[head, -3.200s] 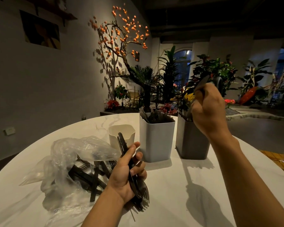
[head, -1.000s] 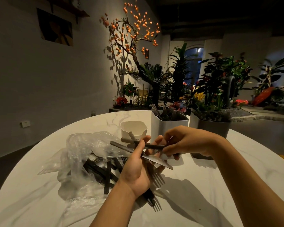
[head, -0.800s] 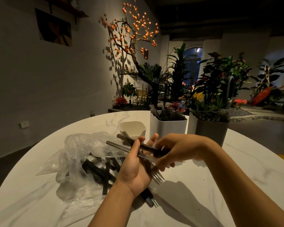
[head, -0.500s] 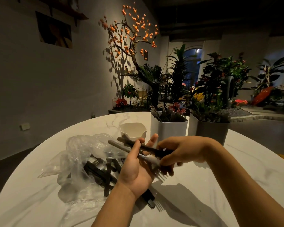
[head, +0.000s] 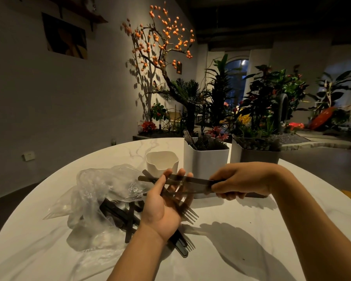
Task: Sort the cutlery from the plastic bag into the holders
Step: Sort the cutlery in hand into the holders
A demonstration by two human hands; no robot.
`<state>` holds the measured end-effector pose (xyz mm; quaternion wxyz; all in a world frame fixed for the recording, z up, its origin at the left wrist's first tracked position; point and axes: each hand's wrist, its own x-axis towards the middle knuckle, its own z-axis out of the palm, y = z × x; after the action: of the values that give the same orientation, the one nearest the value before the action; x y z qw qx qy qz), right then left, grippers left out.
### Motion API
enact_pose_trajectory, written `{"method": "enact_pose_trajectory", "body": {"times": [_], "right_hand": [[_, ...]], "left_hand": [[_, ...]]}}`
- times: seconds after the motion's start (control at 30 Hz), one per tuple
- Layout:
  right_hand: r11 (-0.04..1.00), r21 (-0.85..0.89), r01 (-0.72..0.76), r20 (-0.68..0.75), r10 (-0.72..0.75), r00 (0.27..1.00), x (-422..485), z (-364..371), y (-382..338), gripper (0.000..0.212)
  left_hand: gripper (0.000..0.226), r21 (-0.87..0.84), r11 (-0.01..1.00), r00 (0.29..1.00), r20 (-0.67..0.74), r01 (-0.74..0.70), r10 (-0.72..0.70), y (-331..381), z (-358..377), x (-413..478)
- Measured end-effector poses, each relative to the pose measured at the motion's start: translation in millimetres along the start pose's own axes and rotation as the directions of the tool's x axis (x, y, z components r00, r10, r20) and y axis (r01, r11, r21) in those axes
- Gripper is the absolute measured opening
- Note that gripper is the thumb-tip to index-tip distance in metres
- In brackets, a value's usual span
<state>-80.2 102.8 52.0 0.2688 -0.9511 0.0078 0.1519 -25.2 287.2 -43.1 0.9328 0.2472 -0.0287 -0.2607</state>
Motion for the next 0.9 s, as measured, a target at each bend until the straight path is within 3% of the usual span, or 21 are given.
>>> {"method": "enact_pose_trajectory", "body": {"times": [0.27, 0.47, 0.73, 0.9], "right_hand": [[0.982, 0.177, 0.064, -0.057, -0.055, 0.997, 0, 1, -2, 0.023], [0.989, 0.103, 0.103, -0.057, -0.097, 0.994, 13, 14, -15, 0.015], [0.973, 0.226, -0.042, -0.009, 0.045, 0.999, -13, -13, 9, 0.015], [0.987, 0.144, -0.066, -0.007, 0.068, 0.998, -22, -14, 9, 0.014]], "left_hand": [[0.029, 0.122, 0.992, 1.000, -0.017, 0.013, -0.011, -5, 6, -5], [0.028, 0.227, 0.973, 0.999, 0.016, 0.033, -0.037, -11, 0, 2], [0.029, 0.281, 0.953, 0.988, -0.076, -0.110, 0.136, -7, -3, 6], [0.031, 0.348, 0.929, 0.986, -0.057, -0.126, 0.155, -8, -2, 7]]}}
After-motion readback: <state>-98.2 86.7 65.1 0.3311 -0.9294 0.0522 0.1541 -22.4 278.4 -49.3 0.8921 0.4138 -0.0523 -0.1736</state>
